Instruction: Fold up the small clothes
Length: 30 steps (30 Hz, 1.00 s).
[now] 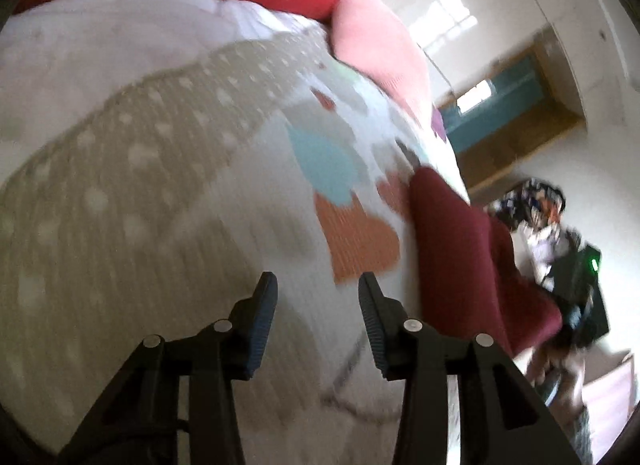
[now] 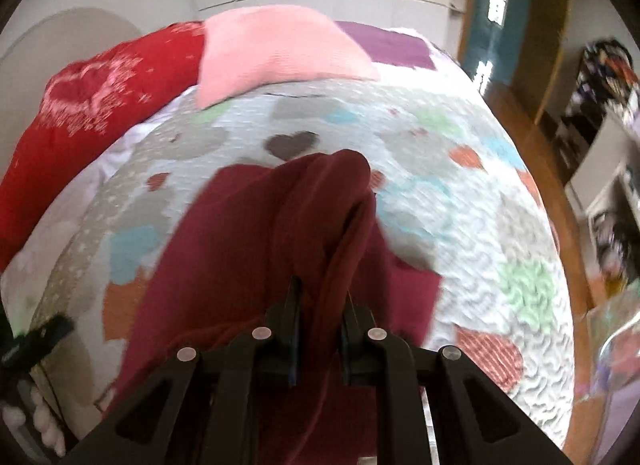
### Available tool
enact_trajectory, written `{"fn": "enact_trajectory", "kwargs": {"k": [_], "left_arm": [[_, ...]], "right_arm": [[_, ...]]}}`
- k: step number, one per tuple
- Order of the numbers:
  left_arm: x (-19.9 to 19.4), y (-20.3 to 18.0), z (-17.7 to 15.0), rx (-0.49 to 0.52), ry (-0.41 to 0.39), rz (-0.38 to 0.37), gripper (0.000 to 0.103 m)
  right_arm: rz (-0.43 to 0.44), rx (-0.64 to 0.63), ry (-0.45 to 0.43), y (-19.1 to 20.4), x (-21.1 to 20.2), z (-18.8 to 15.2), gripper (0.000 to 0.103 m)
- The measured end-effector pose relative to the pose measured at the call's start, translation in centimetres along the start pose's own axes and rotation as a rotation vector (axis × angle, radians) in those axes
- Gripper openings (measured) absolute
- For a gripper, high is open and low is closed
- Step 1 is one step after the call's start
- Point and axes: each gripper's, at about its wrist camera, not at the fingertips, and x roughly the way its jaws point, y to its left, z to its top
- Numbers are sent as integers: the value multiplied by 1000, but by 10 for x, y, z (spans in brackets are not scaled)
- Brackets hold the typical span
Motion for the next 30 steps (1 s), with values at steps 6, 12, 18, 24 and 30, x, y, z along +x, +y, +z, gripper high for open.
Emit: {"fn": "enact_trajectory", "kwargs": {"k": [6, 12, 18, 24, 30], "left_arm": [[-6, -45, -39, 150, 47, 94, 43], [-9, -86, -62, 258, 46, 159, 46], [-2, -103, -83, 267, 67, 198, 47], [-10, -116, -96, 280, 62, 225, 48], [-25, -134, -105, 349, 3, 259, 50]], "right_arm": [[117, 116, -1, -49, 5, -39, 17], [122, 185, -113, -85, -37, -58, 56], [300, 191, -256, -73, -91, -58, 22], [408, 169, -157, -27, -46, -63, 22], [484, 442, -145, -79, -11, -108, 9]]}}
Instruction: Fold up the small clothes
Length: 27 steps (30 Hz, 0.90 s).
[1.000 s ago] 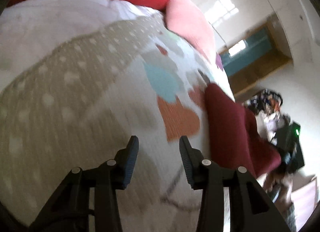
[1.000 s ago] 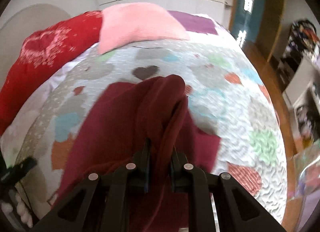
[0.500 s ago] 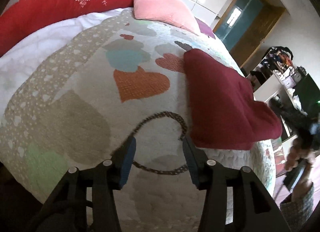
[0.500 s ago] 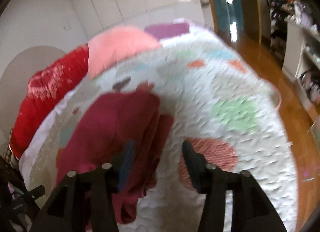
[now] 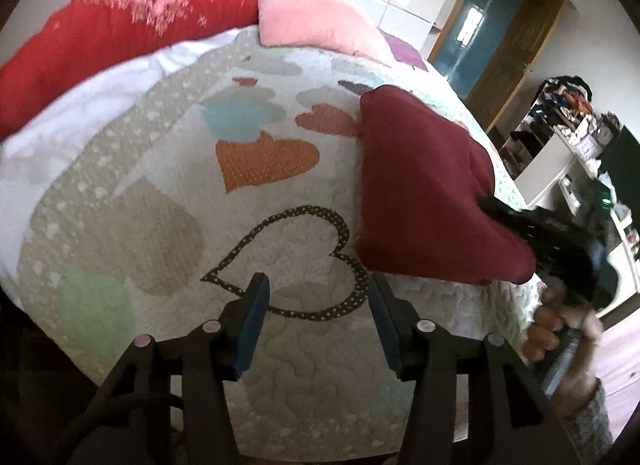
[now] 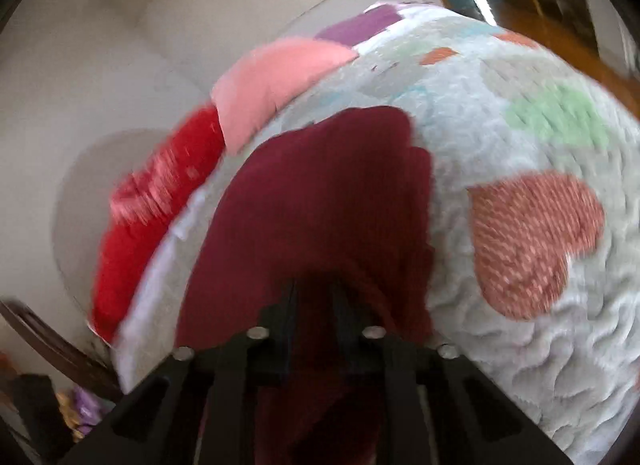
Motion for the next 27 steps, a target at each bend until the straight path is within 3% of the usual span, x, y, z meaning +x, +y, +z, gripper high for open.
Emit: {"fn": "enact_trajectory", "kwargs": {"k": [2, 3, 4, 6, 8, 12, 15, 20, 23, 27], "left_arm": [[-6, -7, 1, 19, -27, 9, 50], [-8, -10, 1, 26, -37, 12, 50], [-12, -14, 1, 41, -57, 23, 50], [-19, -21, 1, 69, -97, 56, 52], [-31, -29, 0, 108, -164, 98, 58], [-62, -40, 0, 141, -309, 173, 86], [-90, -43, 4, 148, -423, 220, 97], [-119, -44, 13, 160, -493, 261, 99], [-126, -38, 10, 157, -486, 278, 99], [-128, -27, 6, 144, -469, 245, 99]], "right_arm": [[11, 15, -47, 3, -24, -6, 12], [2, -1, -73, 7, -36, -11, 19], [-30, -20, -95, 11, -47, -17, 35], [-114, -57, -138, 17, -63, -35, 48], [-158, -96, -156, 21, -74, -50, 48], [-235, -127, -186, 27, -85, -75, 48], [-282, -161, -203, 34, -91, -89, 48], [-310, -226, -227, 55, -97, -98, 49], [-312, -248, -237, 67, -99, -100, 49], [-327, -249, -245, 79, -103, -102, 52]]}}
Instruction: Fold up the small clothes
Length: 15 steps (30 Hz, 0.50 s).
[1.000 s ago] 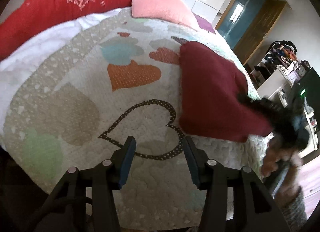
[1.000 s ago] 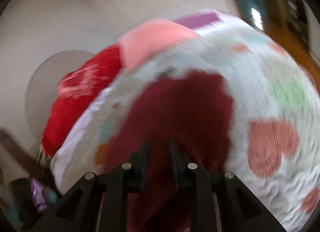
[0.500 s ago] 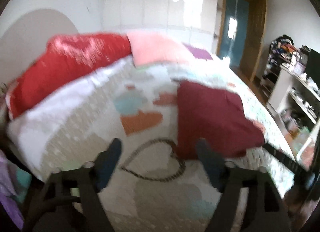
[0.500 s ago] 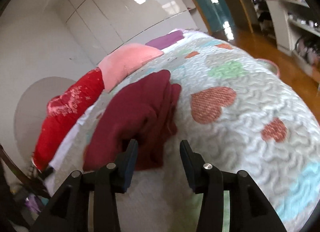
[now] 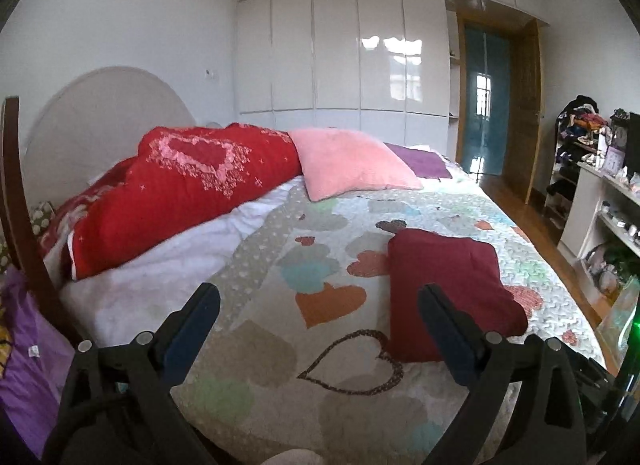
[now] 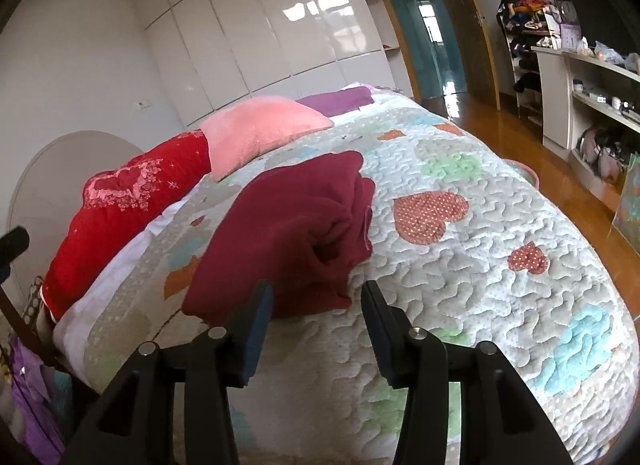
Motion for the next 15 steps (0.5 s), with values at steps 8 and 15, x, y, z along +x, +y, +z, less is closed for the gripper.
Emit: {"fn": "enact_trajectory", "kwargs": {"k": [8, 15], "left_arm": [[14, 17, -2, -28, 49, 3, 99], [41, 13, -11, -23, 152, 49, 99]], "right_arm": [[-29, -6, -8, 13, -9, 3, 58], [-28, -7, 33, 10, 6, -4, 58]]}}
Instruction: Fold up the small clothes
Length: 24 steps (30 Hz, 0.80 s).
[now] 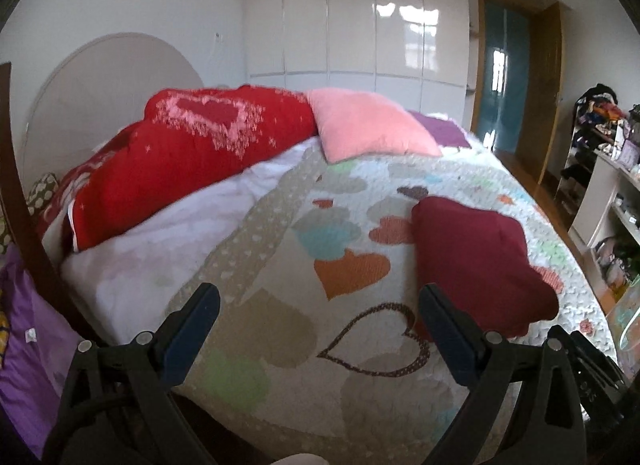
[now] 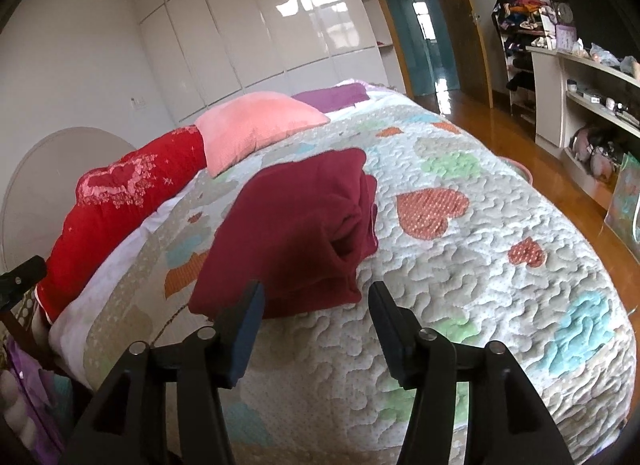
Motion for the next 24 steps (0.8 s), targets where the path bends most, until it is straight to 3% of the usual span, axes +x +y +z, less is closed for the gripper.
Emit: {"fn": "enact_trajectory", "kwargs": {"k": [8, 24], "left_arm": [[21, -20, -11, 63, 86, -25, 99], [22, 1, -19, 45, 123, -25, 99]], "right_arm": [[-27, 35, 40, -15, 13, -5, 59], [-30, -15, 41, 11, 8, -13, 63]]}}
